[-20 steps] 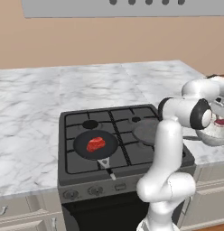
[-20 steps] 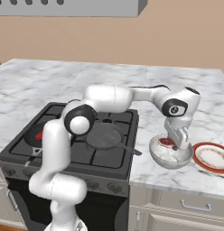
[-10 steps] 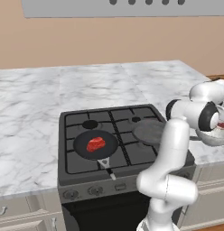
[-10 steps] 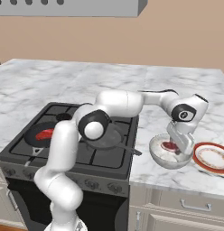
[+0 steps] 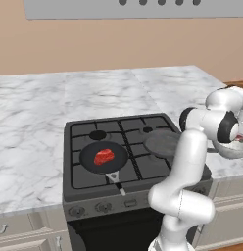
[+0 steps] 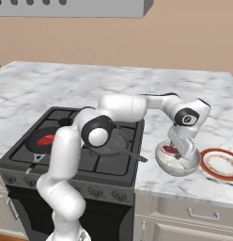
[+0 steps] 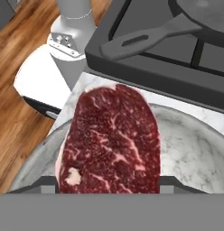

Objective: Place one of the steaks on the plate and the other in the bowl. Then place the bowl in the fridge.

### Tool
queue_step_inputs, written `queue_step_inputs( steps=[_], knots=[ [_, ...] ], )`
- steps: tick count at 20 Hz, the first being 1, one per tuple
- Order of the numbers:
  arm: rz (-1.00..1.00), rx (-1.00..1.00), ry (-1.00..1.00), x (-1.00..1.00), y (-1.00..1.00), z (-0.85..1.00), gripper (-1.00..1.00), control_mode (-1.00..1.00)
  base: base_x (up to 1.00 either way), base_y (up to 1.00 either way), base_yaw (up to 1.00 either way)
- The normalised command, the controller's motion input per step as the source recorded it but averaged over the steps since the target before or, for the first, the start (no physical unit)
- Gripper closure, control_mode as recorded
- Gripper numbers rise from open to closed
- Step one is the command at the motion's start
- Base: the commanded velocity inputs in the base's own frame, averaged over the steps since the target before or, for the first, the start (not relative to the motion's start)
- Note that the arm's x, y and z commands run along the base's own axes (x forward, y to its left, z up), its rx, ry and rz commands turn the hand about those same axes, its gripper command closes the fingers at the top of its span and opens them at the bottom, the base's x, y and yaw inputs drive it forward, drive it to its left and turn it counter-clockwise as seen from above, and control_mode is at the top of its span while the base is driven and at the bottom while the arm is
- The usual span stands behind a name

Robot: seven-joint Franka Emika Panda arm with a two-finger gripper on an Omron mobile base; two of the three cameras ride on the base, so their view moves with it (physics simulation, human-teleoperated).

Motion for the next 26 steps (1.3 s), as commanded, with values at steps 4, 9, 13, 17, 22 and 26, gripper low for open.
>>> queue_step_inputs(
  steps=[4,9,13,17,22,26],
  knots=[
    [0.0,0.0,-0.03,0.01,0.05,-0.02,-1.0,-1.0,0.0,0.0,0.0],
    [0.0,0.0,-0.05,0.0,0.0,0.0,-1.0,-1.0,0.0,0.0,0.0],
    [0.0,-0.03,-0.02,0.0,0.04,0.1,-1.0,-1.0,0.0,0.0,0.0],
    [-0.01,-0.25,-0.05,-0.26,0.49,0.51,-1.0,-1.0,0.0,0.0,0.0],
    [0.0,-0.24,-0.04,-0.46,1.0,0.31,-1.0,-1.0,0.0,0.0,0.0],
    [0.15,-0.06,-0.07,-0.49,1.0,0.56,-1.0,-1.0,0.0,0.0,0.0]
  ],
)
